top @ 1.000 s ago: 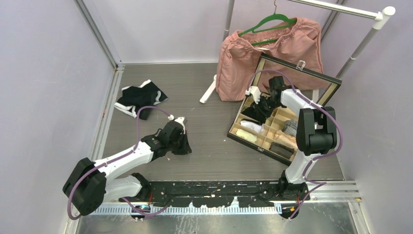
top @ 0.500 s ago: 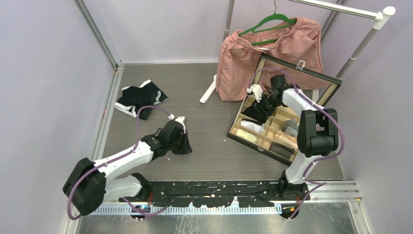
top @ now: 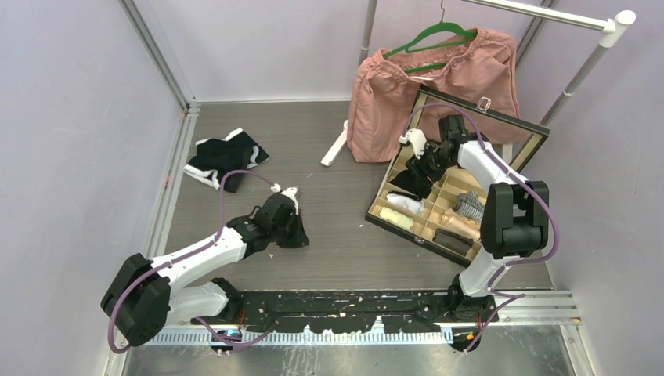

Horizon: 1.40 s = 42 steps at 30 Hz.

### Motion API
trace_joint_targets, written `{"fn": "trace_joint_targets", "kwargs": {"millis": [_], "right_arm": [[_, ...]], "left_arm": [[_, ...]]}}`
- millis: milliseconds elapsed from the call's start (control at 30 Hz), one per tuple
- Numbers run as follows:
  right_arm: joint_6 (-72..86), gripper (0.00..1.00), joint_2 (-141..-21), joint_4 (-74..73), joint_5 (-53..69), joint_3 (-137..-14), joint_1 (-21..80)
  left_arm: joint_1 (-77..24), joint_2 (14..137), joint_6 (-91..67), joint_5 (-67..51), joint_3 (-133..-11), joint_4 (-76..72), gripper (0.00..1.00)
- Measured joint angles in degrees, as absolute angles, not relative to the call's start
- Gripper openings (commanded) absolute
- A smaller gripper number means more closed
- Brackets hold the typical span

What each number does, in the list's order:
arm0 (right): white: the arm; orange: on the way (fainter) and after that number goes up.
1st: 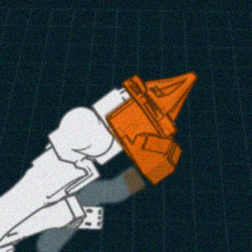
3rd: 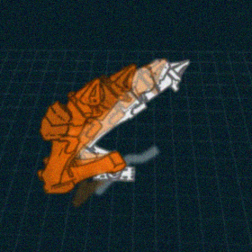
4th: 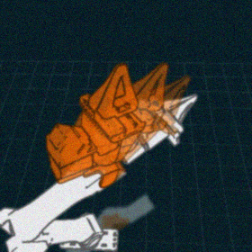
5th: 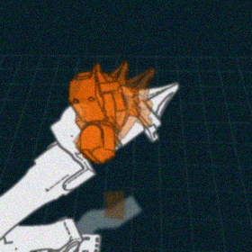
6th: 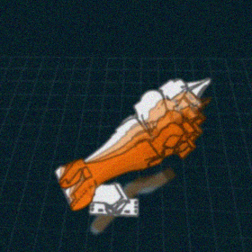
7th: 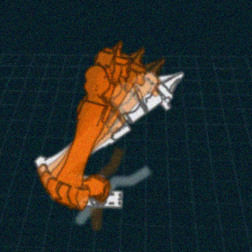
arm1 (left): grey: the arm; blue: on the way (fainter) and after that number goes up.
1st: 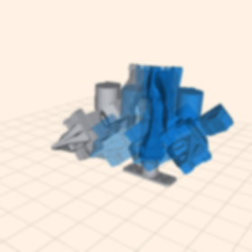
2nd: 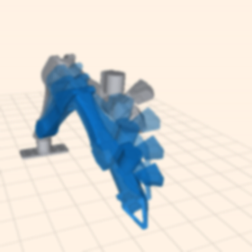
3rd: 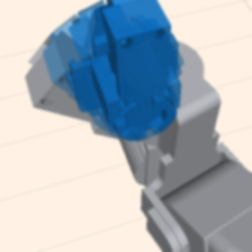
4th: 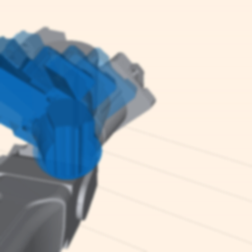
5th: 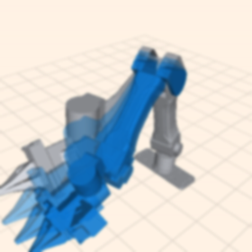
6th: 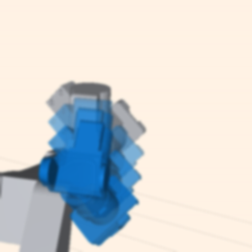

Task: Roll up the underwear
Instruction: Place the underwear in the storage box, then reset both arms

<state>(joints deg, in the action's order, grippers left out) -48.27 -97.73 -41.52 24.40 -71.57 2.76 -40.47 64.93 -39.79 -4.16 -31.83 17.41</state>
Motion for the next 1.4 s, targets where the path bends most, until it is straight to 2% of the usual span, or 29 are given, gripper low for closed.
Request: {"fn": "trace_joint_targets", "kwargs": {"millis": [100,400,700,833,1000,1200,1233,1300,1333,1367,1400], "right_arm": [[-47.97,0.59,-97.67,-41.67,24.36,-71.59,2.76],[-47.66,0.48,-95.59,-41.67,24.32,-71.81,2.76],[-43.62,0.52,-93.10,-37.47,24.34,-70.70,2.76],[-28.95,0.52,-85.54,-26.28,21.41,-66.59,2.76],[-0.10,0.57,-77.34,-14.50,15.33,-63.75,2.76],[25.08,0.70,-67.66,-15.70,13.23,-61.12,2.79],[27.05,0.76,-66.17,-16.97,13.43,-60.80,2.85],[30.37,0.97,-62.83,-20.64,14.06,-60.20,3.03],[31.22,0.99,-60.71,-23.29,14.37,-59.81,3.07],[31.75,1.00,-58.87,-25.41,14.57,-59.37,3.16],[32.05,1.00,-57.36,-27.07,14.66,-58.94,3.16]], "left_arm": [[-40.47,64.93,-39.81,-4.16,-31.83,17.41,0.01],[-40.47,65.32,-39.81,-4.23,-31.83,17.37,0.01],[-40.47,65.32,-39.86,-4.32,-31.88,17.41,0.01],[-40.25,65.25,-40.03,-3.11,-32.99,18.20,0.01],[-39.44,63.77,-40.27,2.61,-37.93,22.94,0.05],[-38.61,57.28,-41.01,12.08,-43.88,30.00,0.35],[-38.57,56.03,-41.32,13.67,-44.58,31.31,0.40],[-38.54,53.43,-41.60,16.95,-45.78,34.09,0.52],[-38.50,52.23,-41.80,18.57,-46.35,35.64,0.58],[-38.50,50.92,-41.91,20.25,-47.00,37.45,0.80],[-38.50,50.04,-41.78,21.39,-47.44,38.68,0.97]]}}
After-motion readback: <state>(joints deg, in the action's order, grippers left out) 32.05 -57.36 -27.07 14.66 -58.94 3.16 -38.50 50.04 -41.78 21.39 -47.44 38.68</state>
